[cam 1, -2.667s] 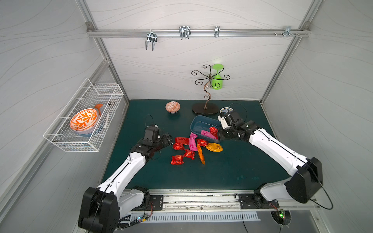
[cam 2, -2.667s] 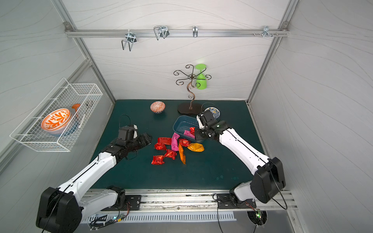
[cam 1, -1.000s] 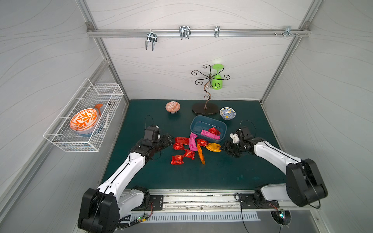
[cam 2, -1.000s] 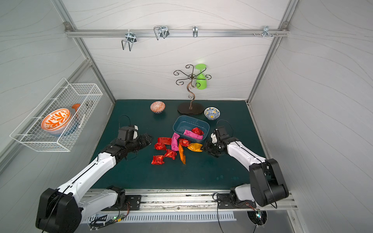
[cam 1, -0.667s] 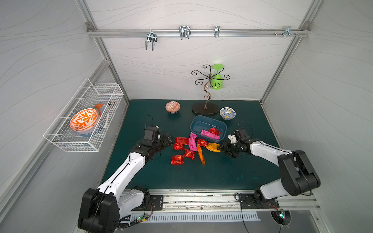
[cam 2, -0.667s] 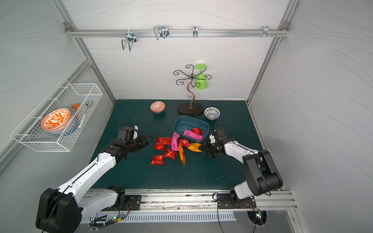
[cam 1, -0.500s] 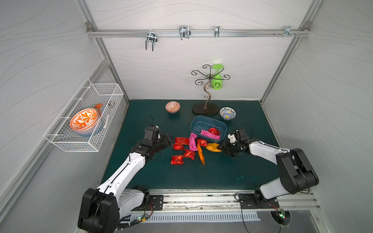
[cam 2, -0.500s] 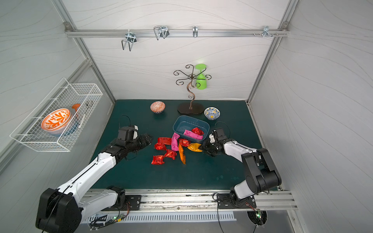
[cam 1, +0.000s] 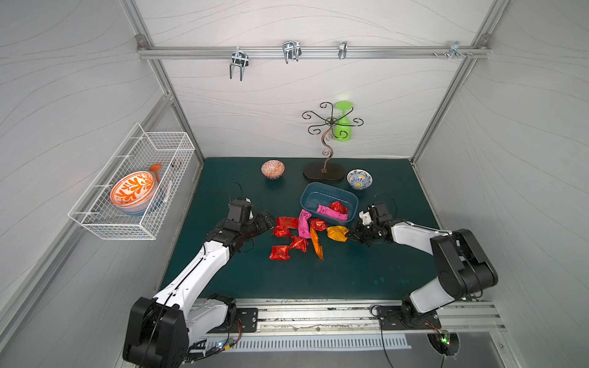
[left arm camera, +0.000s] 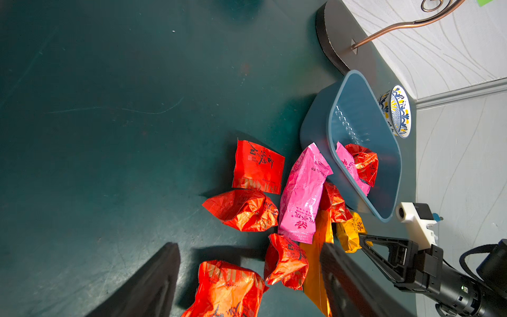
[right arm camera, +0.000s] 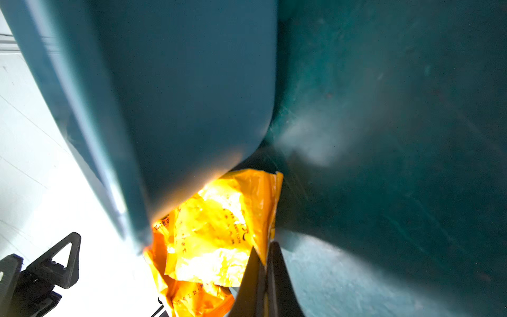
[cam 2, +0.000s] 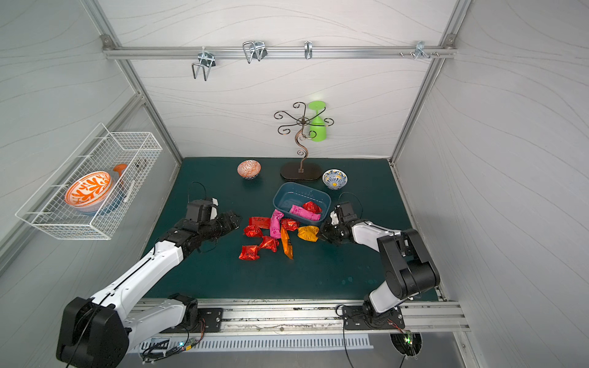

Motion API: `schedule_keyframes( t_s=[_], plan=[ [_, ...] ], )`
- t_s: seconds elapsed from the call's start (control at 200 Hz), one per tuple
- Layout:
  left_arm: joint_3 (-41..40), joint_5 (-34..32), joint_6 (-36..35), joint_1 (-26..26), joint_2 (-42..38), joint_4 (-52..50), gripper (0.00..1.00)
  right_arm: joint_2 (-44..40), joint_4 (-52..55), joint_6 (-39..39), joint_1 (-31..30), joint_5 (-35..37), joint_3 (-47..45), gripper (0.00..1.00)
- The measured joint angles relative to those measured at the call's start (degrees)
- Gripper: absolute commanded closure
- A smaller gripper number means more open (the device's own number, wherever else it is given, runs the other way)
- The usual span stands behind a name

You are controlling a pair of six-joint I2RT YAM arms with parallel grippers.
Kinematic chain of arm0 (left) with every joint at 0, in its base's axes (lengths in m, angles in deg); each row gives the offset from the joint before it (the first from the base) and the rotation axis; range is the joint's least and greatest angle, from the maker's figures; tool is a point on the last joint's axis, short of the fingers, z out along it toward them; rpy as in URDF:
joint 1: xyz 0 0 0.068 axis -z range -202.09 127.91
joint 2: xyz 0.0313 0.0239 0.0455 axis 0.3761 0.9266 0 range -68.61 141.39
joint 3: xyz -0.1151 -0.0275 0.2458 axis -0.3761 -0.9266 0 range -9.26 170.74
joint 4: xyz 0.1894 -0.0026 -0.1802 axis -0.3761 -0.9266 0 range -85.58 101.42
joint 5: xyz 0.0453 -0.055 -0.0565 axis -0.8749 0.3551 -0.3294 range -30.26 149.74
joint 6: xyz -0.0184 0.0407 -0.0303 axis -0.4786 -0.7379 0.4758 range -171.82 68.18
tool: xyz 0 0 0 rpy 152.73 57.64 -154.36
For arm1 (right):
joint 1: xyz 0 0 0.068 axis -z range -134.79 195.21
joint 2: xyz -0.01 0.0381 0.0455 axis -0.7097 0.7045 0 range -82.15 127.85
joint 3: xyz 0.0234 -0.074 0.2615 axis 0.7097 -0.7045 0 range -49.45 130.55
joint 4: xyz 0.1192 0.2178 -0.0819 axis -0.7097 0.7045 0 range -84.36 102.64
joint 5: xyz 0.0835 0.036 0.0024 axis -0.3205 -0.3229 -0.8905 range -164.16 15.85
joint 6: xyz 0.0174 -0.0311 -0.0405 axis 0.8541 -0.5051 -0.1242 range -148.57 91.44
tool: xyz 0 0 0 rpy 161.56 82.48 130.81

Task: Put the tea bags into the storage box
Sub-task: Pick up the tea bag from the center of the board, then place the tea bag in the storage box.

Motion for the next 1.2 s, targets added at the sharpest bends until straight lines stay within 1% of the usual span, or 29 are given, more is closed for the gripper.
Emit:
schedule_keyframes(
  t_s=[0.14,0.52,0.67,0.77,0.915,1.026,1.041,1.081,1.106,1.201],
  plan=[
    [0.0,0.0,0.0,0.0,0.0,0.0,0.15,-2.71,1.77,-0.48,0.0,-0.2,-0.81,1.0],
    [0.0,0.02,0.07,0.0,0.0,0.0,0.15,-18.69,13.55,-2.6,0.42,-1.33,-4.66,1.0],
    [0.0,0.07,0.07,0.0,0.0,0.02,0.15,-23.61,17.94,-2.8,0.66,-2.03,-3.89,1.0],
    [0.0,0.22,0.13,0.0,0.0,0.02,0.15,-25.44,19.87,-2.89,1.03,-1.97,-0.66,1.0],
    [0.0,0.28,0.24,0.0,0.0,0.02,0.15,-23.8,19.28,-3.32,1.86,-0.96,6.78,1.0],
    [0.0,0.37,0.39,0.0,0.0,0.04,0.13,-18.49,15.8,-3.21,2.58,0.17,12.0,1.0],
    [0.0,0.42,0.42,0.0,0.0,0.02,0.07,-17.51,15.28,-3.21,2.64,0.33,12.55,1.0],
    [0.0,0.48,0.61,0.0,0.0,0.04,0.05,-14.88,13.84,-3.08,2.78,0.74,14.1,1.0],
    [0.0,0.55,0.7,0.0,0.0,0.09,0.02,-13.05,13.09,-2.97,2.84,1.14,15.06,1.0],
    [-0.02,0.7,1.57,0.0,0.0,0.15,0.01,-6.6,10.25,-2.32,2.95,2.73,18.32,1.0]
  ],
)
